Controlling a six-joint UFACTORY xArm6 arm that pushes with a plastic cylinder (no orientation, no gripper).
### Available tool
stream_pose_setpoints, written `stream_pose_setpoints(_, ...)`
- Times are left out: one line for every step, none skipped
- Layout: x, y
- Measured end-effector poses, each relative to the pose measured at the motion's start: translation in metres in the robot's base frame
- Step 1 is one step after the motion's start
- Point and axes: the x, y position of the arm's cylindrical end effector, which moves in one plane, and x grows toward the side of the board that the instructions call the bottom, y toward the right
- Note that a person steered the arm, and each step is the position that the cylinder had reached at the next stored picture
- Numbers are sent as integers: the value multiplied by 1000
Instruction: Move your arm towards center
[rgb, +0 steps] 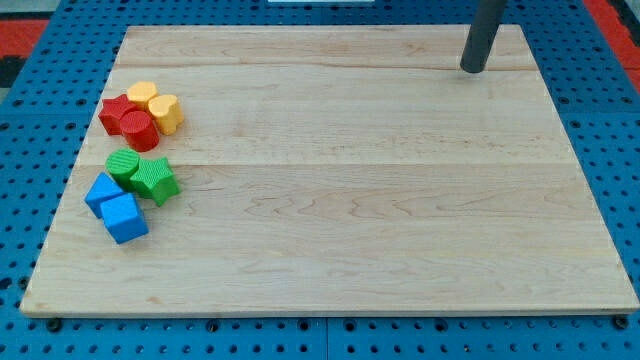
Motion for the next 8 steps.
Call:
stream_pose_setpoints(-1,2)
stream_pose_setpoints(-1,2)
stream_pose_setpoints(2,-11)
stream_pose_setpoints(5,-13)
stream_pose_setpoints(3,-15)
stream_pose_setpoints(3,-15)
stream_pose_setpoints(3,-15)
stream_pose_setpoints(3,-7)
